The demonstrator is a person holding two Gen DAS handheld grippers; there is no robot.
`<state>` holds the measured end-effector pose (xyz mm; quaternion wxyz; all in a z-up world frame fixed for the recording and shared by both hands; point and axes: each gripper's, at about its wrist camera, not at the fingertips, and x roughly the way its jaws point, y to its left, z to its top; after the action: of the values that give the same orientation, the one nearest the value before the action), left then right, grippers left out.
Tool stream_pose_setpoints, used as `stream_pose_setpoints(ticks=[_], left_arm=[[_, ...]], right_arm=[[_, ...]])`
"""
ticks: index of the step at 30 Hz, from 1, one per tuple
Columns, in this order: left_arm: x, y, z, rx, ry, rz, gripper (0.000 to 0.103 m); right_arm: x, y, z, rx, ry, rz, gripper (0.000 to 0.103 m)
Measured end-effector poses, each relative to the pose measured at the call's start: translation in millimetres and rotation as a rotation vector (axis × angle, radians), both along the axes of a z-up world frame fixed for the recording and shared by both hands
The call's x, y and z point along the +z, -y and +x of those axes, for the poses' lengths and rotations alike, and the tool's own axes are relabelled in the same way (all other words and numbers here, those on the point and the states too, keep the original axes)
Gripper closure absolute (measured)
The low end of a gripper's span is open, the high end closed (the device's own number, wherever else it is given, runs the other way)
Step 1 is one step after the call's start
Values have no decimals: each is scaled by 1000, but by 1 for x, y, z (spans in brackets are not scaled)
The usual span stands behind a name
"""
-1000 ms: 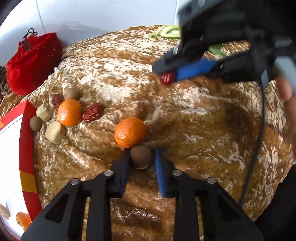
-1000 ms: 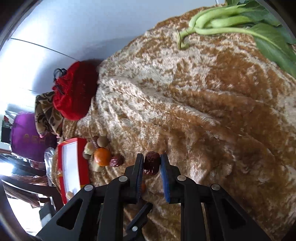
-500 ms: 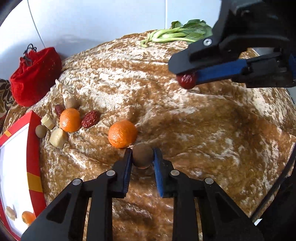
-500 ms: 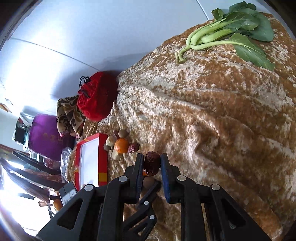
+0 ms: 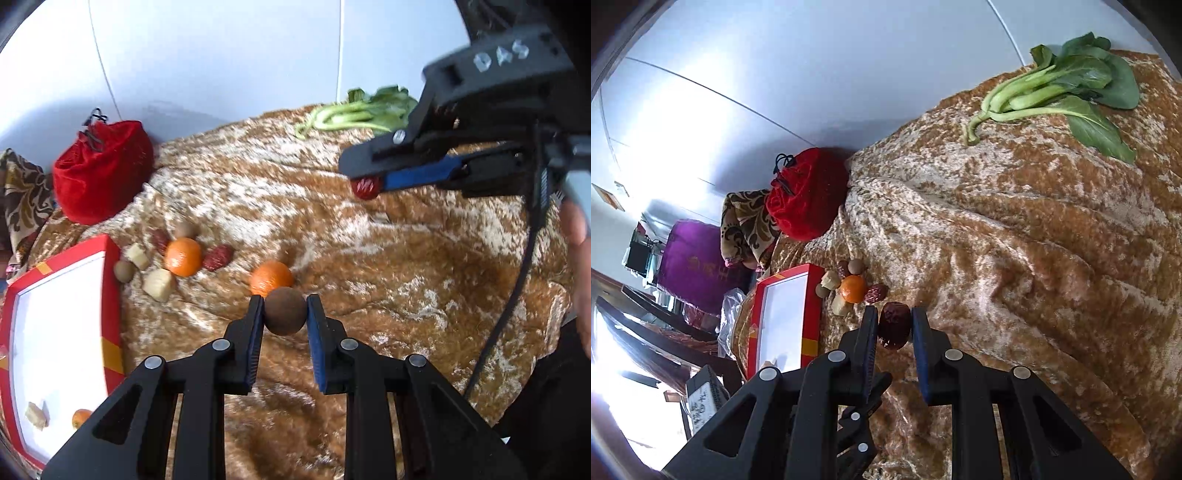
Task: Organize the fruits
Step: 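Carry the date and nut over the tray and open both tools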
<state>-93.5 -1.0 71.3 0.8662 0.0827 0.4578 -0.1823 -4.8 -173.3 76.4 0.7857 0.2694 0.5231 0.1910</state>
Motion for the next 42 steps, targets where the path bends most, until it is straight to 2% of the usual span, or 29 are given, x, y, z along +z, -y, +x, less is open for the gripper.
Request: stream_pose_setpoints(ticks=[5, 11, 16, 19, 25, 29, 33, 37, 39, 42], left_arm=[[14, -23, 0, 35, 29, -21, 82], [23, -66, 0, 133, 48, -20, 82], [27, -119, 4, 296, 54, 3, 82], [28, -155, 6, 397, 53, 50, 82], [3, -228, 11, 591, -58, 99, 82], [-13, -245, 10, 621, -126, 100, 82], [-27, -245, 13, 602, -183, 120, 82], [-30, -234, 15, 586, -165, 178, 82], [-30, -234, 17, 591, -167, 174, 82], [-28, -233, 19, 589, -163, 153, 78]], right_arm=[[0, -22, 1, 37, 7, -2, 84], [-5, -57, 1, 99, 1, 13, 84], [-15, -101, 0, 198, -26, 71, 84], [-16, -134, -1, 270, -25, 108, 84], [-23, -197, 4, 371, -54, 186, 84], [-32, -237, 7, 414, -74, 165, 84], [-44, -269, 2, 444, -77, 49, 84], [-64, -286, -3, 453, -117, -31, 81], [-68, -288, -7, 466, -126, -46, 81], [-60, -283, -9, 473, -120, -44, 74]])
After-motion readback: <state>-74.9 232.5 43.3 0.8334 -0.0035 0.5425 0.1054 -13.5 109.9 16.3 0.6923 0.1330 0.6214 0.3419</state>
